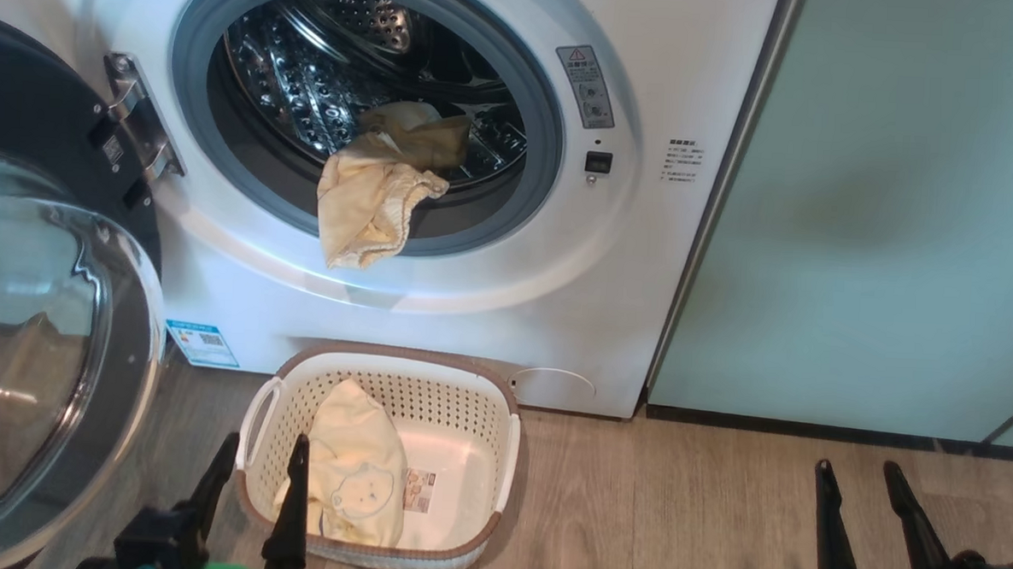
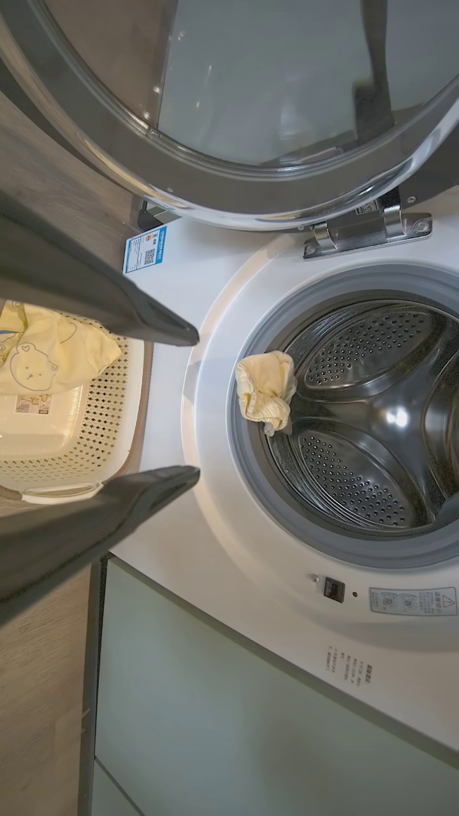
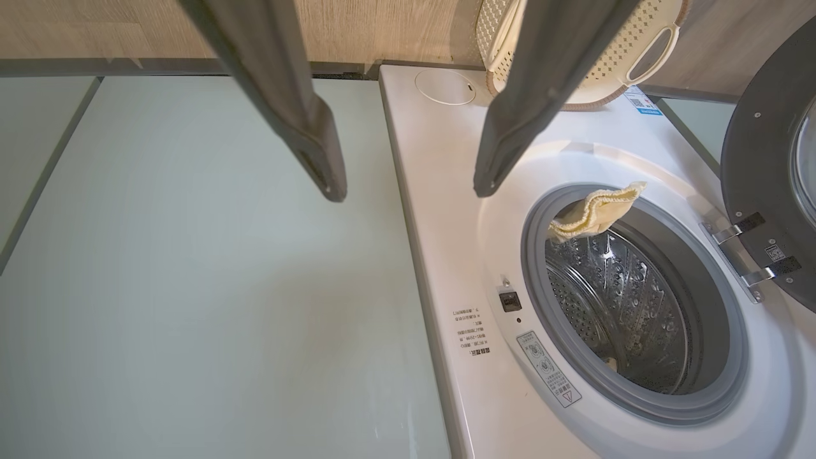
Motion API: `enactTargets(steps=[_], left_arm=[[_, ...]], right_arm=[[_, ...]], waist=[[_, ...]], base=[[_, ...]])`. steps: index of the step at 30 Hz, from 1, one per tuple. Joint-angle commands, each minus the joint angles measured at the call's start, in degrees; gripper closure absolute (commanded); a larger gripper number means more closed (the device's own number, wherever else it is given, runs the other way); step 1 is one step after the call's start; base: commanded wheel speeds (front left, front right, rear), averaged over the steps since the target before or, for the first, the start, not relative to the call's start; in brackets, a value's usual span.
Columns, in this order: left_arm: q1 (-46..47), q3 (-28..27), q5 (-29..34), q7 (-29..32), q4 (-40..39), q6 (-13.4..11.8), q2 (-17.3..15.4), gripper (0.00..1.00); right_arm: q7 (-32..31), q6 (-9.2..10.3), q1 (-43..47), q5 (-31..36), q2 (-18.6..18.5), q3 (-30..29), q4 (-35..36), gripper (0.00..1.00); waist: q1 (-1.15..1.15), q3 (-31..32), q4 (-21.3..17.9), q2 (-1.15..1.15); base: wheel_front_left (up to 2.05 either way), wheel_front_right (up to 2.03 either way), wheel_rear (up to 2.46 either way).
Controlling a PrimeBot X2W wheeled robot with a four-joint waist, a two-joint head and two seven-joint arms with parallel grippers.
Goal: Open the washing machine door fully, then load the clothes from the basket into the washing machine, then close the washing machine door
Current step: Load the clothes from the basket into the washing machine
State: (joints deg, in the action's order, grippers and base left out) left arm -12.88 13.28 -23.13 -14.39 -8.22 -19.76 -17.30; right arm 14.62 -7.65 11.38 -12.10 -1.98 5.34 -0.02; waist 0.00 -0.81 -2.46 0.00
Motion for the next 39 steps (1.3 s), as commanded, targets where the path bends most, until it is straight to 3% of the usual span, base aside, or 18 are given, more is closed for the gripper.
enactTargets(steps=[1, 11, 19, 31, 39], left_arm=[[1.96, -2.34, 0.37, -0.56, -1.41, 0.32, -0.24, 0.0], [4.08, -2.07, 0.35, -0.51, 0.02, 1.29, -0.22, 0.0], [9.79, -2.04, -1.33, 0.36, 4.92, 3.74, -0.73, 0.0], [25.23, -3.82, -4.45, 3.19, 20.01, 8.96, -3.88, 0.0], [37.82, -3.81, -4.02, 5.61, 31.72, 12.52, -8.08, 0.0]], right_arm=[[0.38, 0.16, -1.48, 0.25, -0.89, 1.22, 1.84, 0.0], [0.38, 0.16, -2.08, 0.01, -0.89, 1.57, 2.17, 0.0], [0.38, 0.16, -3.69, -0.83, -0.89, 2.35, 2.81, 0.0], [0.38, 0.16, -8.59, -3.38, -0.89, 2.95, 3.73, 0.0], [0.38, 0.16, -12.42, -5.9, -0.89, 3.48, 4.26, 0.0]], waist=[[0.0, -0.01, -0.06, 0.0], [0.0, -1.54, -0.45, 0.0], [0.0, -5.75, -2.19, 0.0], [0.0, -15.55, -6.61, 0.0], [0.0, -21.53, -9.86, 0.0]], base=[[0.0, 0.0, 0.0], [0.0, 0.0, 0.0], [0.0, 0.0, 0.0], [0.0, 0.0, 0.0], [0.0, 0.0, 0.0]])
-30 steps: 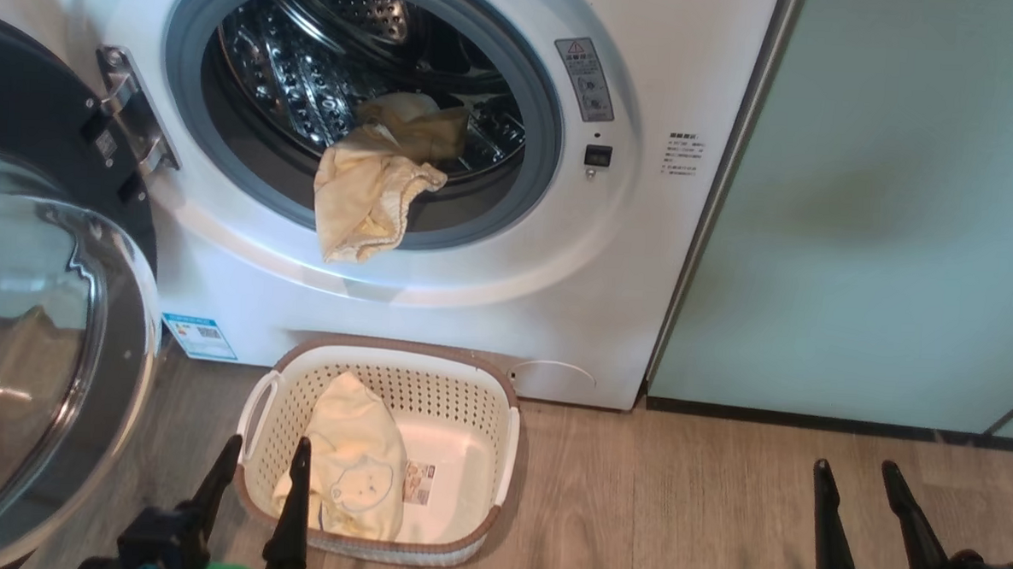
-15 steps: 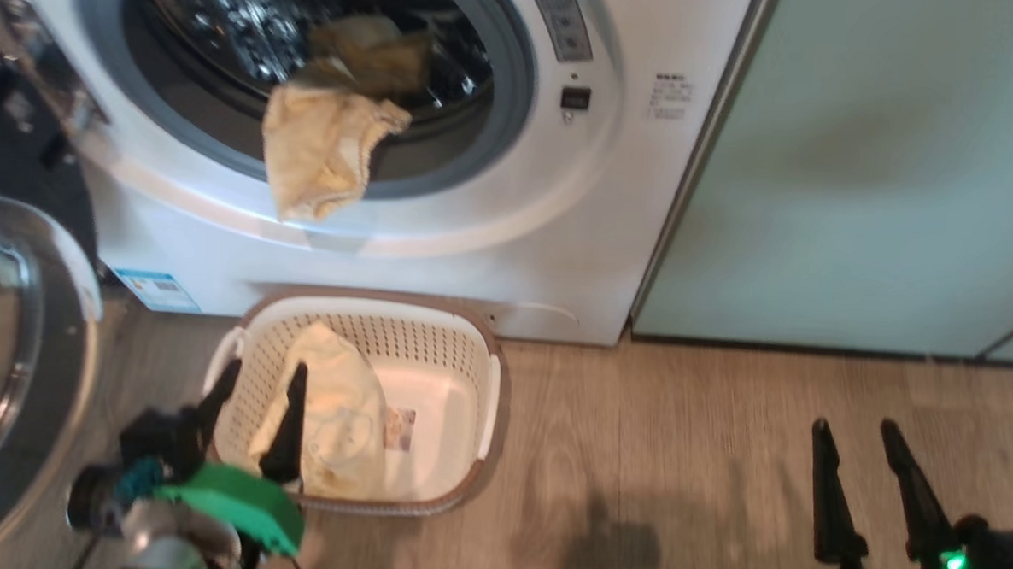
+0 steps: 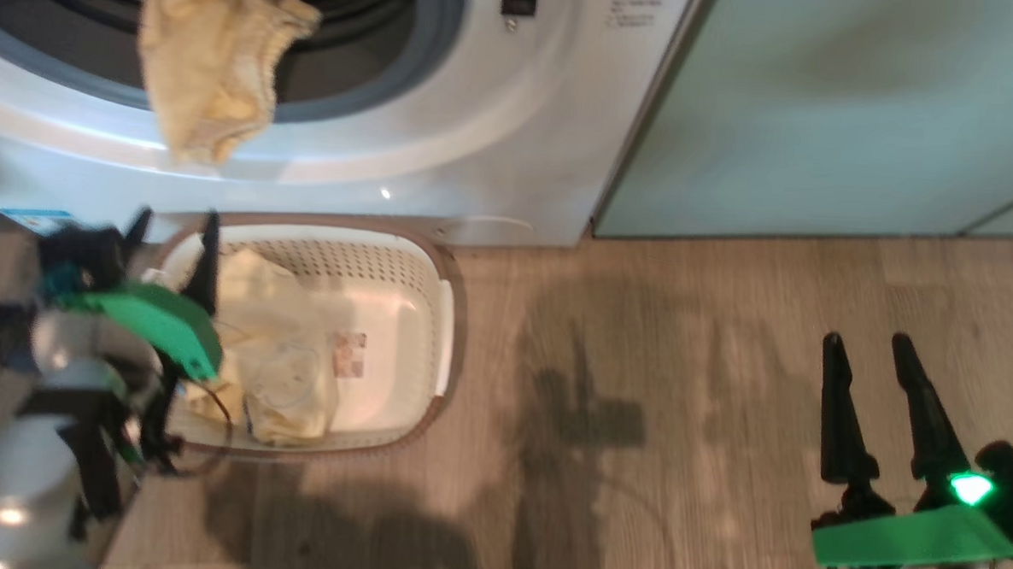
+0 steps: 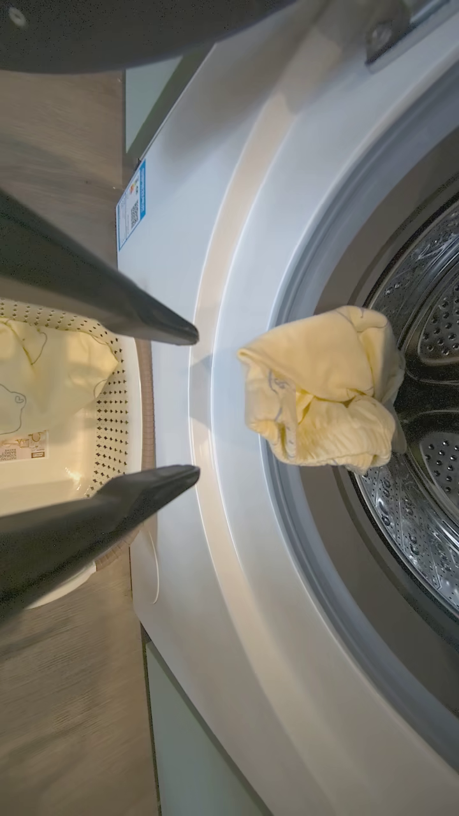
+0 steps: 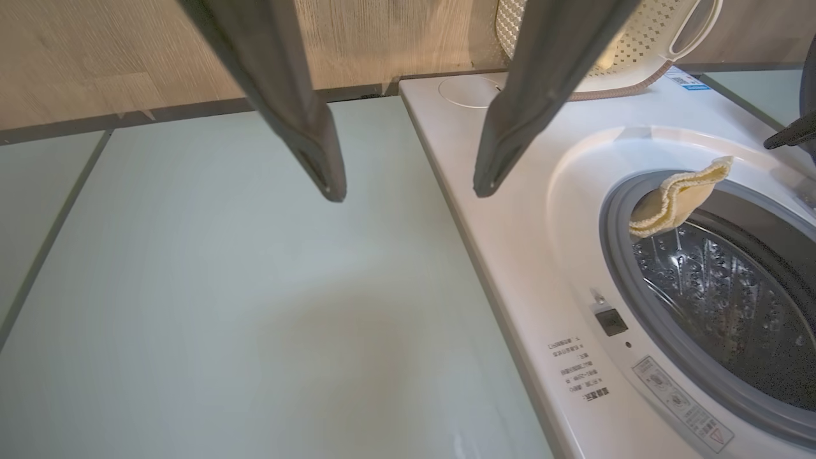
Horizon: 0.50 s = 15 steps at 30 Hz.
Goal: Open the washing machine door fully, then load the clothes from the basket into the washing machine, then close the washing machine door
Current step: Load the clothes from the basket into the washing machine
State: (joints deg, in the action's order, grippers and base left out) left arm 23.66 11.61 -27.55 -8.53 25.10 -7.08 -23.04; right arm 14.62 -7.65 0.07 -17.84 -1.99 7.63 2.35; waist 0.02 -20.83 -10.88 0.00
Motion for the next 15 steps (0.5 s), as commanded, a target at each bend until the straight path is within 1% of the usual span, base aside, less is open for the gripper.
enactTargets(steps=[1, 6, 9, 15], left_arm=[[2.62, -2.05, 0.58, 0.24, -0.4, 0.21, -3.02, 0.0], [8.45, -1.11, 2.35, 1.98, 4.19, 1.97, -6.72, 0.0], [11.44, -0.3, 3.77, 2.89, 6.19, 2.54, -8.71, 0.0], [16.02, 1.1, 6.77, 3.55, 9.67, 1.8, -11.4, 0.0]], right_arm=[[0.38, 0.16, -1.52, -0.48, -0.88, 1.28, 1.96, 0.0], [0.38, 0.16, -3.21, -2.31, -0.88, 1.59, 2.04, 0.0], [0.38, 0.16, -4.0, -3.42, -0.88, 1.78, 2.07, 0.0], [0.38, 0.16, -5.28, -5.16, -0.88, 2.26, 2.03, 0.0]], waist=[[-0.02, -2.19, -1.9, 0.0], [-0.02, -4.97, -4.01, 0.0], [-0.02, -6.4, -5.09, 0.0], [-0.02, -8.23, -6.8, 0.0]], base=[[0.0, 0.0, 0.0], [0.0, 0.0, 0.0], [0.0, 0.0, 0.0], [0.0, 0.0, 0.0]])
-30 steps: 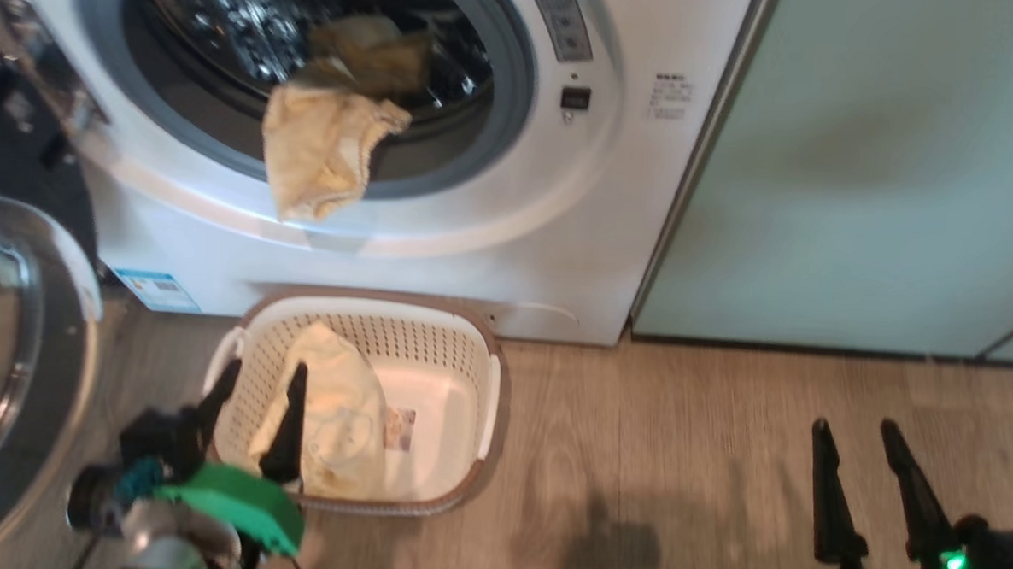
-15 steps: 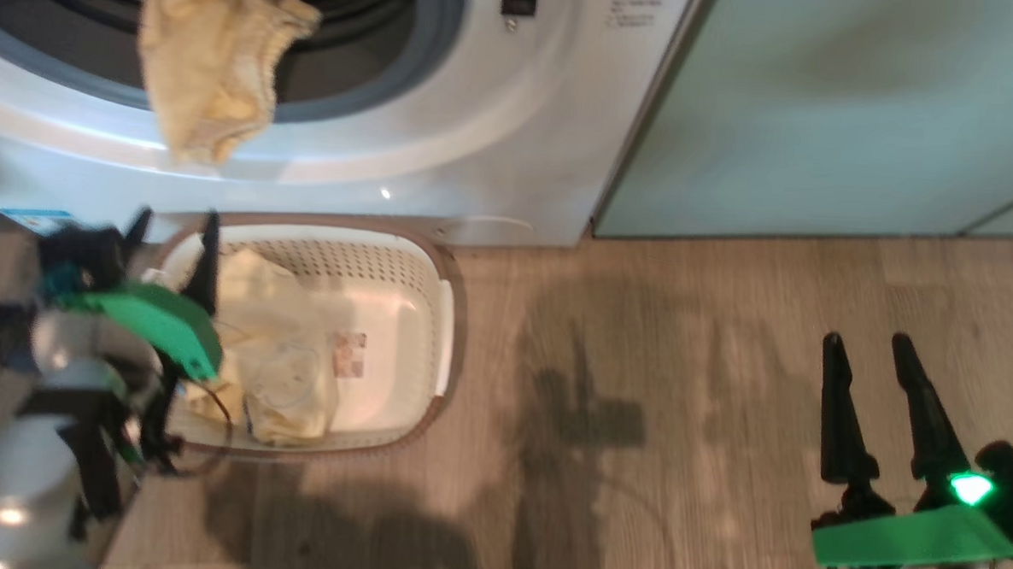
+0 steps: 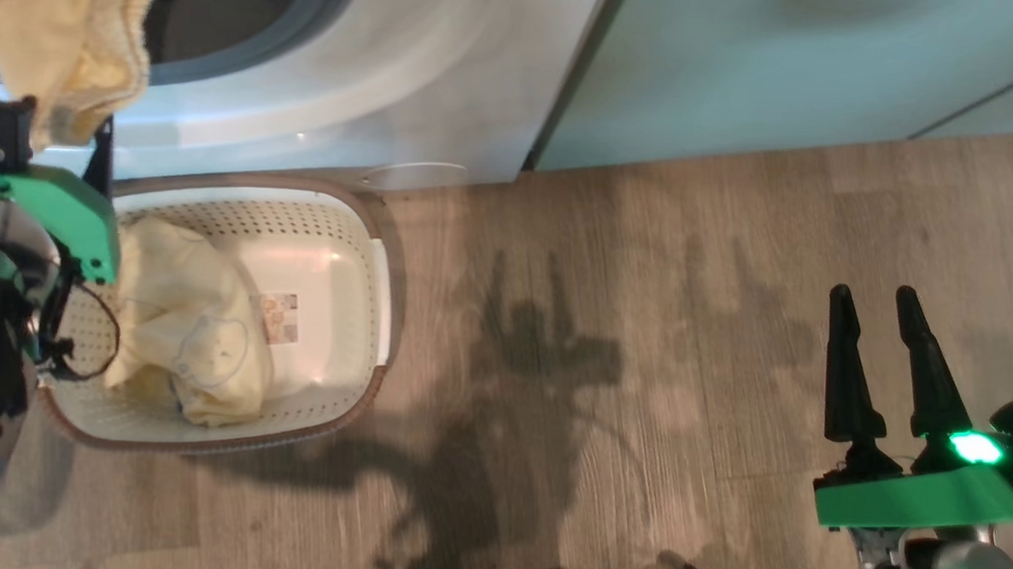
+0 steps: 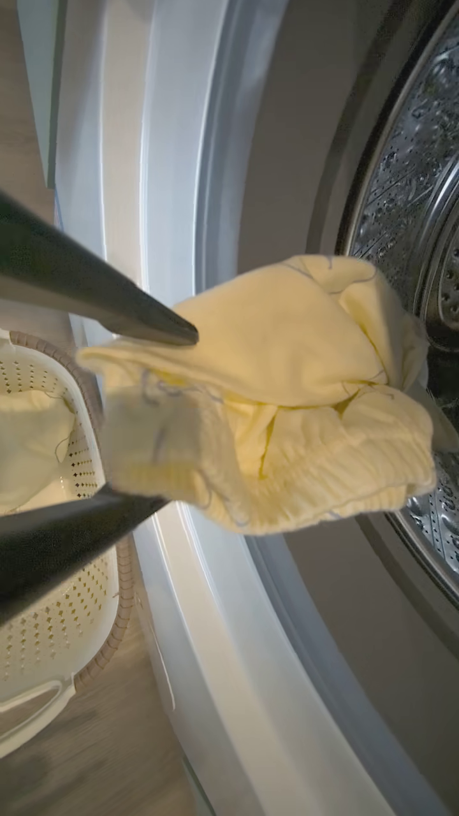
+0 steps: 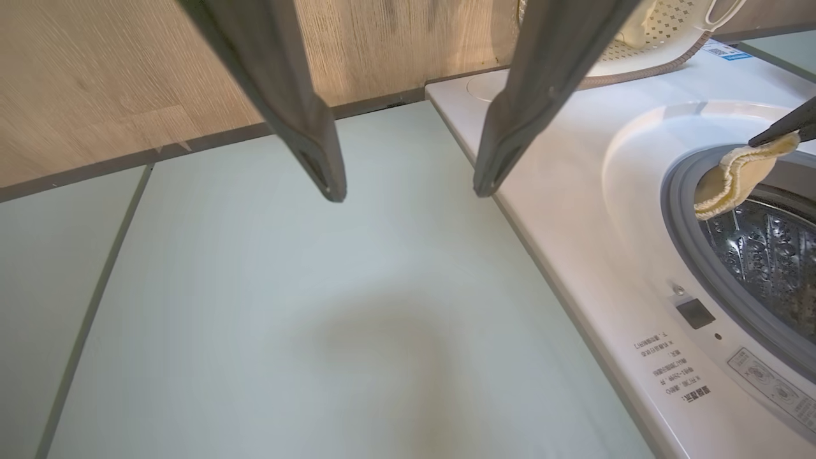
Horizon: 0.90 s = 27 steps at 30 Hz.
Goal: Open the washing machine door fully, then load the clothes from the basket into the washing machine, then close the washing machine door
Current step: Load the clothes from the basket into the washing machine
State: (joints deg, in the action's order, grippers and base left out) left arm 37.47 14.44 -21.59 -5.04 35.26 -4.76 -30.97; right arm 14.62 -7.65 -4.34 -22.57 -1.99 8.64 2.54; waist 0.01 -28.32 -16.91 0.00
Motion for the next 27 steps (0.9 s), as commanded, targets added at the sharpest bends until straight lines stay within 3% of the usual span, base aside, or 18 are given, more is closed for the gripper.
enactTargets(steps=[1, 2, 3, 4, 5, 14, 27], left_arm=[[2.84, -1.57, 1.01, 0.16, 0.01, -0.6, -3.53, 0.0], [3.43, -1.4, 1.18, 0.25, 0.43, -0.7, -3.53, 0.0], [3.92, -1.18, 1.38, 0.38, 0.77, -0.8, -3.5, 0.29], [4.42, -0.98, 1.5, 0.57, 1.05, -0.79, -3.49, 0.69], [4.94, -0.83, 1.51, 0.71, 1.21, -0.61, -3.52, 1.0], [8.99, -0.31, -0.06, 5.06, -0.29, 2.53, -4.75, 1.0], [18.91, -2.62, -3.79, 19.28, -7.05, 5.5, -11.72, 1.0]], right_arm=[[0.38, 0.16, -1.01, -0.6, -0.88, 1.34, 1.84, 0.0], [0.38, 0.16, -1.15, -0.76, -0.88, 1.41, 1.86, 0.0], [0.38, 0.16, -1.26, -0.9, -0.88, 1.46, 1.87, 0.0], [0.38, 0.16, -1.35, -1.05, -0.88, 1.48, 1.9, 0.0], [0.38, 0.16, -1.42, -1.18, -0.88, 1.5, 1.94, 0.0], [0.38, 0.16, -1.51, -2.03, -0.88, 1.54, 2.0, 0.0], [0.38, 0.16, -2.73, -3.73, -0.88, 2.94, 2.79, 0.0]], waist=[[-0.01, -0.95, -0.94, 0.0], [-0.01, -1.13, -1.09, 0.0], [-0.01, -1.24, -1.2, 0.0], [-0.01, -1.35, -1.29, 0.0], [-0.01, -1.47, -1.35, 0.0], [-0.01, -2.1, -1.28, 0.0], [-0.01, -6.63, -4.48, 0.0]], base=[[0.0, 0.0, 0.0], [0.0, 0.0, 0.0], [0.0, 0.0, 0.0], [0.0, 0.0, 0.0], [0.0, 0.0, 0.0], [0.0, 0.0, 0.0], [0.0, 0.0, 0.0]])
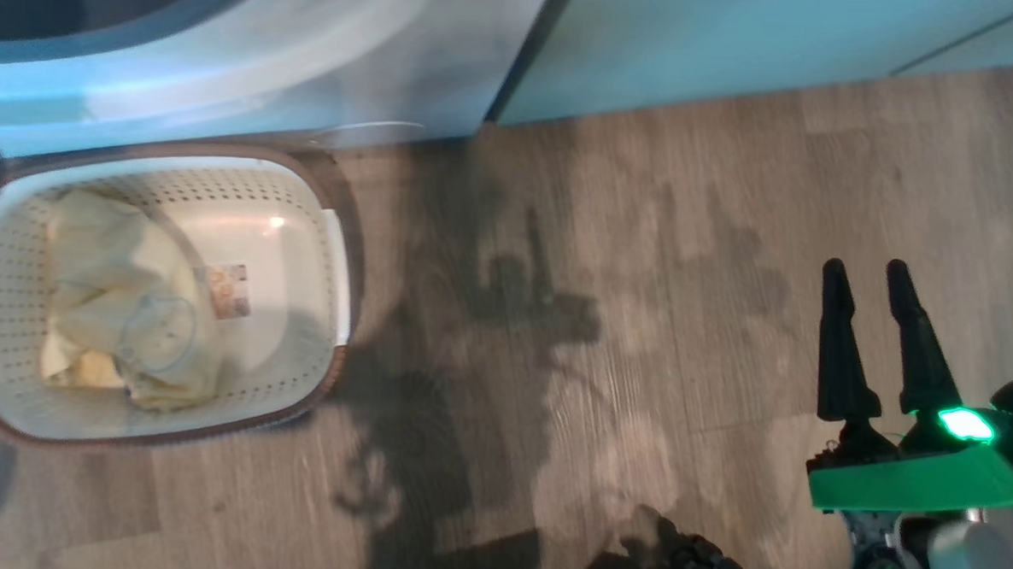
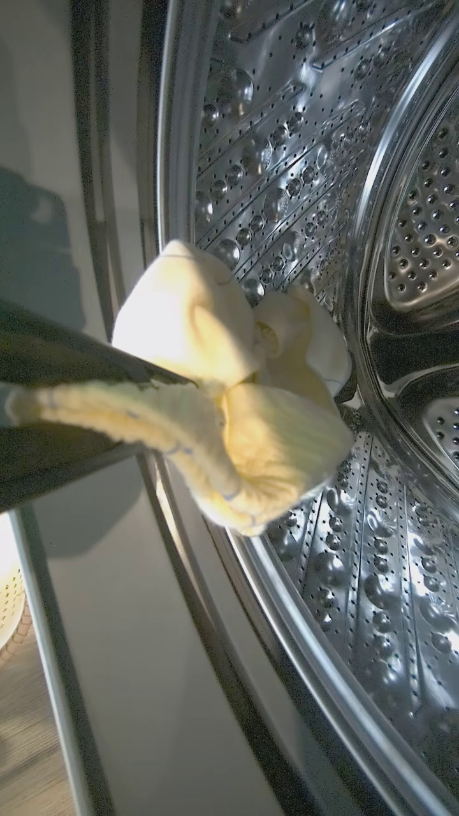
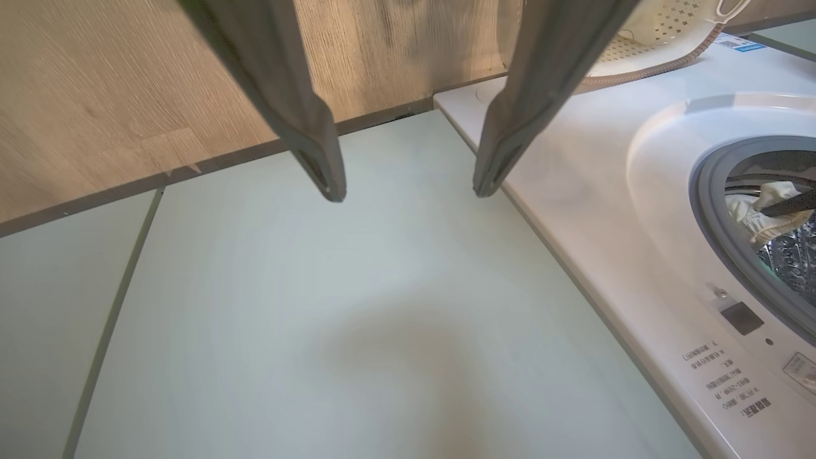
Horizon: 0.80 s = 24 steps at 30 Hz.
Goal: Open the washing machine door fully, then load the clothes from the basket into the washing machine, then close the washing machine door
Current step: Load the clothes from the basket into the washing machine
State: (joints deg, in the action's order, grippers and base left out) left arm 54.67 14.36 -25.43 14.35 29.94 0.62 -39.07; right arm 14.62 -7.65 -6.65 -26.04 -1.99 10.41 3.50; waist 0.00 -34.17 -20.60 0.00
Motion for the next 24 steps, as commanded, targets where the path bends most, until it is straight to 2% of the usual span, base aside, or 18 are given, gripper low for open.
enactTargets(steps=[1, 6, 12, 19, 24], left_arm=[[2.45, -2.65, 0.06, 0.68, -1.85, 0.13, -4.19, 1.0], [6.36, -3.33, 0.86, 2.25, -2.23, -0.17, -7.25, 1.0], [11.54, -4.7, 1.29, 1.01, -0.44, -1.17, -9.01, 1.0], [17.42, -7.23, 1.68, -7.14, 1.64, -3.95, -8.59, 1.0], [18.74, -6.58, 1.24, -6.72, 5.99, -2.99, -8.3, 1.0]], right_arm=[[0.38, 0.16, -0.53, -0.56, -0.88, 1.4, 1.87, 0.0], [0.38, 0.16, -0.93, -2.12, -0.88, 2.48, 2.12, 0.0], [0.38, 0.16, -1.17, -3.49, -0.88, 4.04, 2.71, 0.0], [0.38, 0.16, -1.65, -4.61, -0.88, 5.41, 3.13, 0.0], [0.38, 0.16, -1.63, -5.03, -0.88, 5.91, 3.21, 0.0]], waist=[[0.0, -1.27, -1.3, 0.0], [0.0, -4.0, -4.06, 0.0], [0.0, -6.81, -6.67, 0.0], [0.0, -9.51, -8.85, 0.0], [0.0, -10.41, -9.53, 0.0]], base=[[0.0, 0.0, 0.0], [0.0, 0.0, 0.0], [0.0, 0.0, 0.0], [0.0, 0.0, 0.0], [0.0, 0.0, 0.0]])
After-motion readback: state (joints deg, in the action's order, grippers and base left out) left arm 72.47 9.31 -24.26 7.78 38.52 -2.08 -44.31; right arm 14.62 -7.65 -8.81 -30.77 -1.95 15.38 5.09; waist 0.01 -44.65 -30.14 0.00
